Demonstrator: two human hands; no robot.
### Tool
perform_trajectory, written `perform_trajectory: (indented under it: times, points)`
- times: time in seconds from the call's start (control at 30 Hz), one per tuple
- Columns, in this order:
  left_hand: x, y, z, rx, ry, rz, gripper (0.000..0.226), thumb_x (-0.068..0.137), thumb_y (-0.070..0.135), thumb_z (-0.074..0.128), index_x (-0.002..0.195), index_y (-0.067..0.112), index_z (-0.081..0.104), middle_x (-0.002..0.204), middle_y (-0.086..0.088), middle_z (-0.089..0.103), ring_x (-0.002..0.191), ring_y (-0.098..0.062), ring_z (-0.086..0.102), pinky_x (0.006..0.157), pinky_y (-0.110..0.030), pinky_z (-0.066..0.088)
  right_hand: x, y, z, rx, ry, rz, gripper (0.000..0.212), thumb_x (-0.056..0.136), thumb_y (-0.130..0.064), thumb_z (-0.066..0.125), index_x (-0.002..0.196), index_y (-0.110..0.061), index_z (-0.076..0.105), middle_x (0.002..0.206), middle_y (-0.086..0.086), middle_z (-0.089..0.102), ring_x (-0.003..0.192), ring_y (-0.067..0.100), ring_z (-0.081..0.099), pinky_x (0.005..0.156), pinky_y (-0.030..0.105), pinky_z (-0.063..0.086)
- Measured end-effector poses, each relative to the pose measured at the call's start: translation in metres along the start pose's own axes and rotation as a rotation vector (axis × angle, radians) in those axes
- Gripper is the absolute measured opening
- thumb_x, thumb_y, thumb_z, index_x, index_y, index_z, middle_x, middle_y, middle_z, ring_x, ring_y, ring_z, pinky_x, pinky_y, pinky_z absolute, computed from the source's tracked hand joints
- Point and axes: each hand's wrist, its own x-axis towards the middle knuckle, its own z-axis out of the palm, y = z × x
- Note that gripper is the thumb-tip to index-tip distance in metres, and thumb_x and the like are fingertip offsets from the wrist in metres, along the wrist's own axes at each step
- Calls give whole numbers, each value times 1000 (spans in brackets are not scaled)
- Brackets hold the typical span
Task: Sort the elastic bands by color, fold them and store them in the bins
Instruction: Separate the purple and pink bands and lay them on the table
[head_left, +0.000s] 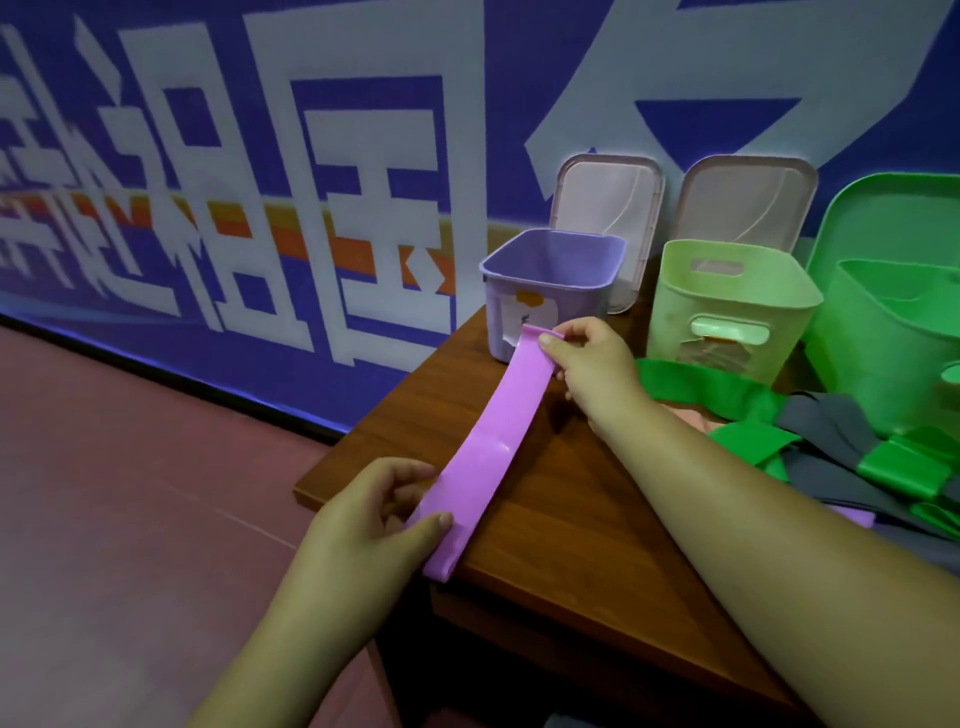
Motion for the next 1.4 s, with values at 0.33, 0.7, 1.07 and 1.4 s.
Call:
perform_trajectory:
  times: [0.33, 0.7, 1.07, 1.4]
  points:
    - [3, -11, -1, 218, 97, 55, 39, 80, 29, 87, 112, 40, 67, 99, 39, 66, 96, 14, 64, 77, -9, 46, -5, 14, 24, -346, 23, -77, 8, 97, -34, 75, 99, -28, 69, 99, -7, 69, 92, 20, 63, 71, 31, 45]
    - [-2, -10, -1, 320, 139, 77, 43, 82, 44, 85, 119, 38, 65, 107, 22, 67, 100, 7, 65, 88, -30, 57, -20, 7, 19, -418, -19, -55, 27, 100, -36, 73, 121, -23, 62, 108, -2, 66, 96, 20, 63, 75, 30, 45]
    - [-1, 64, 31, 358, -13, 358, 11, 97, 36, 69, 87, 36, 69, 83, 18, 69, 77, 0, 62, 64, -22, 46, -48, -37, -61, -292, -186, -46, 11, 95, -28, 68, 89, -22, 76, 78, 10, 74, 62, 23, 64, 58, 45, 58]
    - [45, 175, 197, 309, -366, 804, 10, 95, 28, 70, 96, 21, 78, 89, 5, 75, 82, -10, 65, 73, -30, 47, -70, -12, -279, -458, 173, -215, 10, 96, -26, 72, 86, -26, 73, 71, -5, 70, 60, 7, 59, 64, 30, 49]
